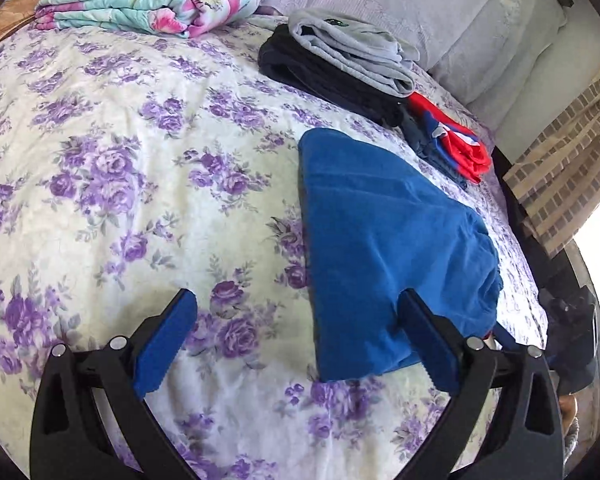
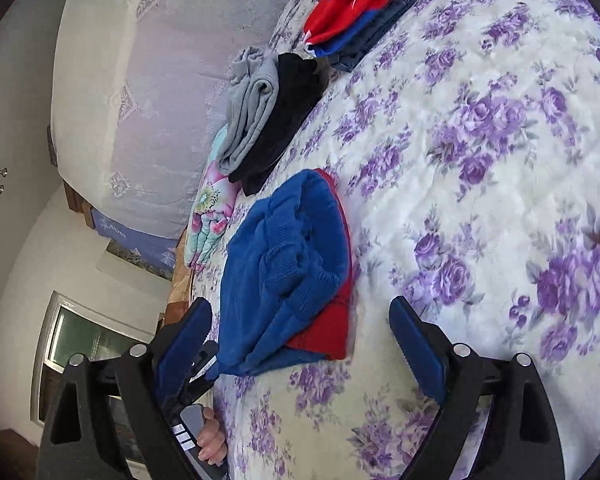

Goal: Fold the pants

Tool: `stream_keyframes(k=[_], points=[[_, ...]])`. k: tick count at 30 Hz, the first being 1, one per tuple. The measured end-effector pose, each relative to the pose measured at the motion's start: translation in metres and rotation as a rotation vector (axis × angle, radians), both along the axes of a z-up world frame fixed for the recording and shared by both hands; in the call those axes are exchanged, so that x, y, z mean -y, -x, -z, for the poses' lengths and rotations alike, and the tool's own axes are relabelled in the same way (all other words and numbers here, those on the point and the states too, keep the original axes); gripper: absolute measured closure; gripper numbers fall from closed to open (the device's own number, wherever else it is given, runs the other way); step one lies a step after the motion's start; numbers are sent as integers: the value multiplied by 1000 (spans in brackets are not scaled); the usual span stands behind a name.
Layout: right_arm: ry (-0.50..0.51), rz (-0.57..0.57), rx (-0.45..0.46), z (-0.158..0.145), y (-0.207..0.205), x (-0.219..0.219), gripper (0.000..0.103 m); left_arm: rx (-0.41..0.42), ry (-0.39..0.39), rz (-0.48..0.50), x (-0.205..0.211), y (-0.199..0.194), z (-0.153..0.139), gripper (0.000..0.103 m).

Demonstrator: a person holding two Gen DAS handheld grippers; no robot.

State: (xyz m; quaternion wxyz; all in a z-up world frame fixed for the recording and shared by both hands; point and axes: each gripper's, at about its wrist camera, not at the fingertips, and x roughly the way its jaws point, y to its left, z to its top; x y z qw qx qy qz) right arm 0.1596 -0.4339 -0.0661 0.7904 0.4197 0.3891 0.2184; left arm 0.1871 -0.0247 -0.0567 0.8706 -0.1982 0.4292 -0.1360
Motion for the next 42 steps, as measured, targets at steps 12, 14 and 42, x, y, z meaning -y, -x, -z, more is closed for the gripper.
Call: stream_keyframes(k=[12, 14, 42], points=[[-22, -172, -143, 9, -45, -24, 5, -65, -11, 151, 41, -52, 8, 5], [-17, -190, -158, 10, -54, -29, 4, -58, 4, 164, 43, -59, 9, 5], [-19, -182, -15, 22, -64, -25, 53, -44, 232, 291, 40, -83, 18, 18]])
